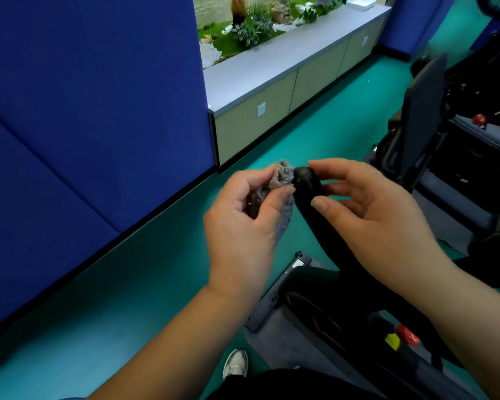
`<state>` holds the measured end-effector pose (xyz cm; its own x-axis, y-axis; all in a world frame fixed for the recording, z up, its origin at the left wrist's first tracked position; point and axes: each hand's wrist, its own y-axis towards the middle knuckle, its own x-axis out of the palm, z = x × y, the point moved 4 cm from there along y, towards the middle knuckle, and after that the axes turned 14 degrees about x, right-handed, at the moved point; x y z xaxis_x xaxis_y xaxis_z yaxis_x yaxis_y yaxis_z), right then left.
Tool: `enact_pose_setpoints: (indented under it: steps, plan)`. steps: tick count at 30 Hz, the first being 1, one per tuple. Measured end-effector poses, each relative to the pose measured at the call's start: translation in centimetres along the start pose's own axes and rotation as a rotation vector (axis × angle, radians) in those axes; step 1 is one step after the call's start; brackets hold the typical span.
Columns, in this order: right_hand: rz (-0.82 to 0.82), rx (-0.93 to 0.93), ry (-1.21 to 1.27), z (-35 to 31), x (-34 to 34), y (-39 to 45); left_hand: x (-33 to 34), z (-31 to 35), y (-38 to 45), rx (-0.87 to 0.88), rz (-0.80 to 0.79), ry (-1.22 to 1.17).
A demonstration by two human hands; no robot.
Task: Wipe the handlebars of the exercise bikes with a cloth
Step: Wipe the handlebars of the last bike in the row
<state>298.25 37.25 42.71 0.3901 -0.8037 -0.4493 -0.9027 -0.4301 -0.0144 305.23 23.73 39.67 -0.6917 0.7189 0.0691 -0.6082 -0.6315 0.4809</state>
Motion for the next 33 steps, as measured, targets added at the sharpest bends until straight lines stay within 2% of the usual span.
enact_pose_setpoints:
  steps: [3, 5, 7, 10, 12, 19, 25, 29, 33]
  plan:
    - [-0.050, 0.045, 0.023, 0.2, -0.1, -0.2, 0.3, -0.3, -1.9, 0.136, 0.028, 0.073]
    - [-0.070, 0.063, 0.035, 0.2, -0.4, -0.2, 0.8, 0.1, -3.8, 0.269, -0.049, 0.171]
    - [-0.092, 0.058, 0.052, 0.2, -0.8, -0.1, 1.2, 0.2, -4.9, 0.332, -0.079, 0.223]
    - [-0.124, 0.041, 0.001, 0.5, -1.2, 0.1, 0.7, -0.5, -2.9, 0.296, 0.112, 0.191]
    - [-0.143, 0.030, -0.027, 0.8, -1.5, 0.4, 0.7, -0.7, -1.4, 0.291, 0.170, 0.110]
    - [-0.234, 0.004, -0.023, 0.8, -2.1, 1.0, 1.8, -1.2, -5.7, 0.357, 0.031, 0.213]
    - [-0.270, -0.034, -0.045, 0.8, -2.4, 1.2, 1.8, -1.2, -4.4, 0.338, 0.125, 0.201]
    - [-0.282, -0.058, -0.053, 1.2, -2.3, 1.3, 2.2, -1.5, -5.1, 0.230, 0.242, 0.159]
    - [-0.321, -0.083, -0.072, 1.3, -2.5, 1.5, 2.7, -1.0, -7.0, 0.270, 0.144, 0.267]
